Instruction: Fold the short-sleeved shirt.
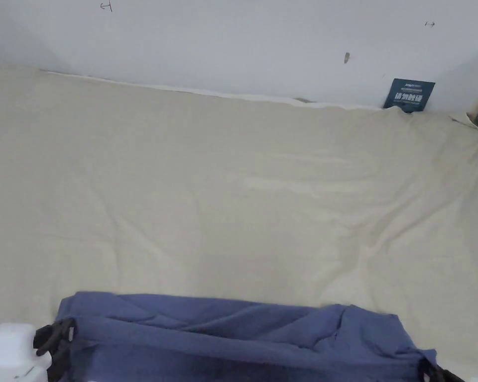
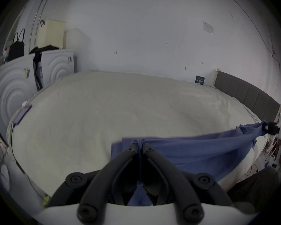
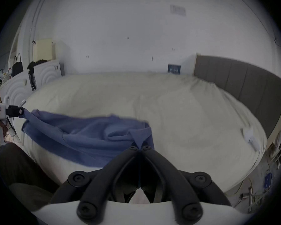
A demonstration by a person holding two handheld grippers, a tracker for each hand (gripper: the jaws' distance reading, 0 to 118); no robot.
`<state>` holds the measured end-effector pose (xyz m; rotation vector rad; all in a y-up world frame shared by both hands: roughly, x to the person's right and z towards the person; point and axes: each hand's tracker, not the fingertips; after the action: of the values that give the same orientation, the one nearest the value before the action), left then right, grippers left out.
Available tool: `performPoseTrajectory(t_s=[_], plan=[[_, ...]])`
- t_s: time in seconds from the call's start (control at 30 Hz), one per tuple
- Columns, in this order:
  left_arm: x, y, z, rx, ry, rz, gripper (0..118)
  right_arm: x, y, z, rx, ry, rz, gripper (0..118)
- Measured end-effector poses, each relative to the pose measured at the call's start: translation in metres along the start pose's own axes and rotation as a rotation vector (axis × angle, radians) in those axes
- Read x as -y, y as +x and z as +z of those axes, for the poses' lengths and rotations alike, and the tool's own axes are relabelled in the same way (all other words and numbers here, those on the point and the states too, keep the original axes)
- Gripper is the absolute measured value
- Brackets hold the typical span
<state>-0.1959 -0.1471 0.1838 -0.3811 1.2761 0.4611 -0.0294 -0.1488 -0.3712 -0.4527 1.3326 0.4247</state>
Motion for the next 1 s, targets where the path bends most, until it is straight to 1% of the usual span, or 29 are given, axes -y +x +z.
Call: performPoseTrajectory(t_s=[0.07,0.1,0.13,0.17,0.2,0.23,0.3,0.33,0.4,0.43,0.47,0.53,0.57,0.6,0.63,0.67,0.7,0.73,0.77,0.8,0.83,0.87,0.9,0.93,1.0], plan=[[0.008,0.001,0.004,-0.018,-0.005,-0.021,6,0.014,-0.004,-0.006,-0.033,-0.031,-0.046,2],[0.012,0.0,0.006,-0.035,0.0,-0.027,17,0.02,-0.007,-0.008,-0.027,-0.039,-0.068,9],[0.015,-0.001,0.009,-0.048,0.004,-0.028,44,0.021,-0.002,-0.012,-0.026,-0.048,-0.075,32],[0.017,-0.002,0.013,-0.084,-0.002,-0.035,96,0.022,-0.006,-0.009,0.033,-0.065,-0.072,80],[0.017,-0.003,0.017,-0.1,-0.019,-0.026,116,0.021,-0.008,-0.004,0.11,-0.066,-0.07,109],[0.017,-0.005,0.023,-0.091,-0.017,-0.018,117,0.018,-0.009,0.006,0.139,-0.057,-0.091,118],[0.013,-0.002,0.05,-0.074,0.03,-0.008,117,0.006,-0.009,0.037,0.15,0.058,-0.159,118],[0.012,-0.008,0.055,-0.088,0.036,-0.016,117,-0.001,-0.013,0.052,0.147,0.074,-0.172,118],[0.001,0.002,0.08,-0.107,0.115,-0.024,117,-0.015,-0.023,0.082,0.17,0.163,-0.18,118],[-0.004,0.007,0.09,-0.106,0.139,-0.023,117,-0.02,-0.028,0.093,0.164,0.202,-0.188,118],[-0.006,0.011,0.1,-0.104,0.174,-0.022,117,-0.025,-0.034,0.105,0.136,0.238,-0.203,118],[-0.012,0.022,0.116,-0.087,0.235,-0.029,117,-0.031,-0.048,0.121,0.072,0.296,-0.203,118],[-0.014,0.028,0.121,-0.1,0.228,-0.041,115,-0.033,-0.056,0.126,0.064,0.329,-0.186,118],[-0.014,0.035,0.125,-0.116,0.218,-0.065,111,-0.033,-0.065,0.128,0.084,0.361,-0.157,118],[-0.017,0.04,0.126,-0.169,0.186,-0.116,100,-0.032,-0.072,0.128,0.093,0.385,-0.132,118],[-0.017,0.045,0.128,-0.248,0.195,-0.16,70,-0.033,-0.082,0.124,0.095,0.384,-0.094,117],[-0.017,0.046,0.131,-0.254,0.226,-0.17,42,-0.035,-0.089,0.121,0.078,0.371,-0.05,112],[-0.016,0.047,0.132,-0.215,0.226,-0.141,19,-0.036,-0.094,0.119,0.065,0.372,-0.026,97],[-0.019,0.042,0.131,-0.14,0.208,-0.064,14,-0.037,-0.1,0.117,0.06,0.371,0.004,47],[-0.02,0.036,0.128,-0.093,0.18,-0.022,13,-0.039,-0.107,0.113,0.069,0.357,0.035,3],[-0.02,0.034,0.124,-0.093,0.156,-0.008,11,-0.038,-0.112,0.11,0.11,0.356,0.056,0],[-0.017,0.038,0.118,-0.165,0.128,-0.013,7,-0.039,-0.116,0.108,0.094,0.375,0.079,0],[-0.015,0.036,0.112,-0.192,0.11,-0.013,6,-0.041,-0.117,0.107,0.044,0.363,0.081,0],[-0.014,0.031,0.106,-0.153,0.11,0.003,6,-0.041,-0.115,0.108,0.026,0.359,0.073,0],[-0.012,0.027,0.091,-0.135,0.093,0.056,6,-0.041,-0.118,0.108,0.049,0.369,0.075,0]])
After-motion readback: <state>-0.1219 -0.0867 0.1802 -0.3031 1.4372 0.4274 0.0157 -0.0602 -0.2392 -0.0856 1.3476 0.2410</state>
